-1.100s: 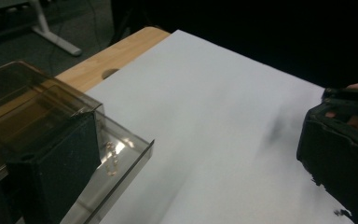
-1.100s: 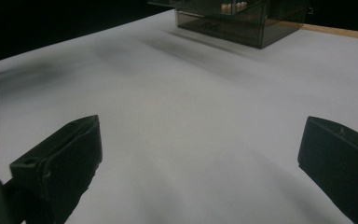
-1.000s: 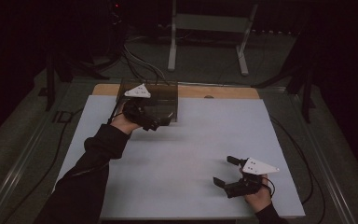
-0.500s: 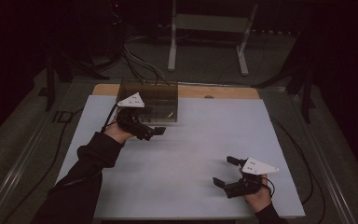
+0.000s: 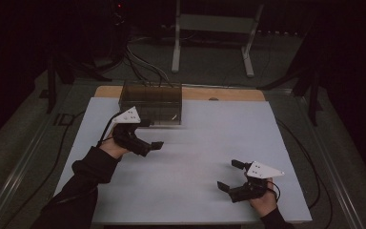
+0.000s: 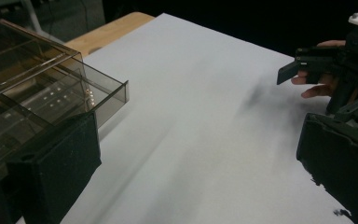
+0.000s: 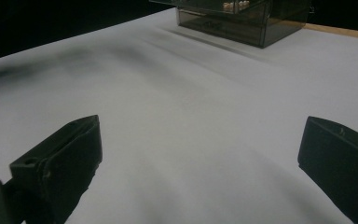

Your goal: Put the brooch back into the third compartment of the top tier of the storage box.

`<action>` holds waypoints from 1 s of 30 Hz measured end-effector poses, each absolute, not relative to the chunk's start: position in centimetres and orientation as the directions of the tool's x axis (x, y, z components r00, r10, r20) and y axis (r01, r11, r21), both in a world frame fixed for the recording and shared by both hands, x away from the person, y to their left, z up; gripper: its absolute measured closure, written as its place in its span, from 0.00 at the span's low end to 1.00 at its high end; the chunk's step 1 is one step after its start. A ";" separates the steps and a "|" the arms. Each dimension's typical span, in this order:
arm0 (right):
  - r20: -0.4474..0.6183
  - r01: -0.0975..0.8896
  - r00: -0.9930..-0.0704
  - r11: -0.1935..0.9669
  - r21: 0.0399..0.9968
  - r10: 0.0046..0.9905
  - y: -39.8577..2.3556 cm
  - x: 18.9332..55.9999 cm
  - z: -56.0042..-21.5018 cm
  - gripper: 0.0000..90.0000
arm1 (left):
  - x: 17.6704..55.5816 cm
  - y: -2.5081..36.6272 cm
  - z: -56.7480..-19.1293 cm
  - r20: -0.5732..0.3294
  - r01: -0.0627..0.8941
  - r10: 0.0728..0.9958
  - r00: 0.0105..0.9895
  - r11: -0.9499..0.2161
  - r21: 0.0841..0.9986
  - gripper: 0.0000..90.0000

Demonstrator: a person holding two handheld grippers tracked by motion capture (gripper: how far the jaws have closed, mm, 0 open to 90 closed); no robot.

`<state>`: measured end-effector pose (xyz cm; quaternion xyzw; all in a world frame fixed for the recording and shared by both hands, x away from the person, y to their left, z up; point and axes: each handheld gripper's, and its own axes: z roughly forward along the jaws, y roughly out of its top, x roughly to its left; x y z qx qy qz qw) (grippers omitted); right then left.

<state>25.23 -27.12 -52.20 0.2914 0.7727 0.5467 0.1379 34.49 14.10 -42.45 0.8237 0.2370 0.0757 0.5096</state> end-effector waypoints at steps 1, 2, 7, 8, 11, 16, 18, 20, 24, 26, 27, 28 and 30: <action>0.107 0.300 -0.792 0.231 0.926 0.601 -27.1 25.2 -52.2 0.00 | 34.4 14.2 -42.6 -0.123 0.318 0.467 0.875 -0.366 0.875 0.01; 0.103 0.297 -0.792 0.232 0.926 0.602 -27.1 25.2 -52.2 0.00 | 34.2 14.3 -42.8 -0.124 0.320 0.468 0.875 -0.366 0.874 0.01; 0.101 0.298 -0.791 0.235 0.925 0.603 -27.1 25.2 -52.2 0.00 | 33.4 14.8 -43.5 -0.126 0.317 0.466 0.875 -0.356 0.879 0.01; 0.100 0.296 -0.791 0.235 0.926 0.603 -27.1 25.2 -52.2 0.00 | 33.2 14.9 -43.7 -0.131 0.320 0.467 0.875 -0.353 0.879 0.01; 0.100 0.297 -0.790 0.235 0.926 0.604 -27.1 25.2 -52.2 0.00 | 32.6 15.3 -44.2 -0.127 0.316 0.464 0.877 -0.357 0.879 0.01; 0.099 0.295 -0.790 0.234 0.926 0.605 -27.1 25.2 -52.2 0.00 | 31.5 16.0 -45.3 -0.131 0.322 0.470 0.873 -0.354 0.878 0.01; 0.101 0.297 -0.789 0.232 0.926 0.607 -27.1 25.3 -52.2 0.00 | 31.2 16.2 -45.7 -0.139 0.331 0.472 0.871 -0.351 0.876 0.01; 0.096 0.291 -0.790 0.232 0.928 0.606 -27.1 25.2 -52.2 0.00 | 30.8 16.5 -46.1 -0.143 0.334 0.471 0.870 -0.353 0.874 0.01; 0.100 0.296 -0.788 0.232 0.927 0.607 -27.1 25.3 -52.2 0.00 | 30.1 16.9 -46.8 -0.153 0.343 0.477 0.865 -0.340 0.876 0.01; 0.099 0.294 -0.789 0.231 0.928 0.607 -27.1 25.3 -52.2 0.00 | 29.7 17.1 -47.1 -0.153 0.342 0.477 0.865 -0.337 0.877 0.01; 0.100 0.295 -0.789 0.231 0.927 0.606 -27.1 25.3 -52.2 0.00 | 29.6 17.2 -47.3 -0.159 0.346 0.478 0.864 -0.334 0.877 0.01; 0.103 0.297 -0.789 0.229 0.927 0.606 -27.1 25.3 -52.2 0.00 | 29.4 17.3 -47.5 -0.160 0.348 0.481 0.862 -0.330 0.878 0.01; 0.104 0.298 -0.789 0.229 0.927 0.606 -27.2 25.4 -52.2 0.00 | 29.0 17.5 -47.9 -0.162 0.354 0.487 0.858 -0.333 0.874 0.01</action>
